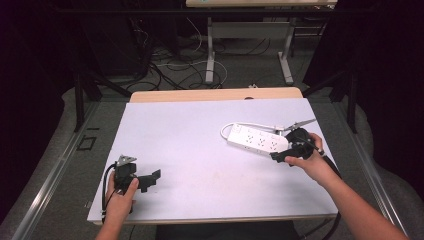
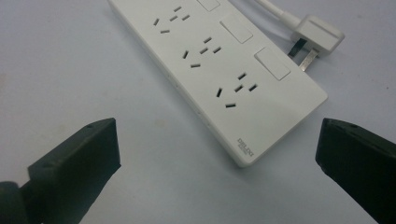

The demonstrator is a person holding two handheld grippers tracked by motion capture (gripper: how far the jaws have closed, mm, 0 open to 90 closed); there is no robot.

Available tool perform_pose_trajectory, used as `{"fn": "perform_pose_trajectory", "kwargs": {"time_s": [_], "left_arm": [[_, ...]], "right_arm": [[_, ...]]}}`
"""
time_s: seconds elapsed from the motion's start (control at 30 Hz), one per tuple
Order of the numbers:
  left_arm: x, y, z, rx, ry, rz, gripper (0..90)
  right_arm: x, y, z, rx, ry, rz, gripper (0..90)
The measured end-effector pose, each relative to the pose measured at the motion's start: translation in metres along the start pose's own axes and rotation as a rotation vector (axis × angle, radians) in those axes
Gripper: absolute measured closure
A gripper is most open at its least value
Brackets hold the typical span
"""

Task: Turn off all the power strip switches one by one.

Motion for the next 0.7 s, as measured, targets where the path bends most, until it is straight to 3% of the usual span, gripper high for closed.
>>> {"fn": "perform_pose_trajectory", "kwargs": {"time_s": [0.27, 0.53, 0.7], "left_arm": [[0.0, 0.0, 0.0, 0.002, 0.001, 0.005, 0.6], [0.0, 0.0, 0.0, 0.001, 0.0, 0.005, 0.6], [0.0, 0.0, 0.0, 0.002, 0.005, 0.002, 0.6]], "right_arm": [[-0.025, 0.0, 0.005, 0.024, 0.019, -0.04, 0.0], [-0.053, -0.003, 0.001, 0.037, 0.081, -0.074, 0.0], [-0.07, -0.001, -0.007, -0.011, 0.094, -0.076, 0.0]]}}
Point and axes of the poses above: each handheld gripper's, and its own axes: y roughly forward along the jaws, x roughly out of its top, z roughly to its left, the point moved 4 cm from there along y, roughly forward along the jaws, and after that the axes turned 4 degrees about -y, right-handed, at the moved point
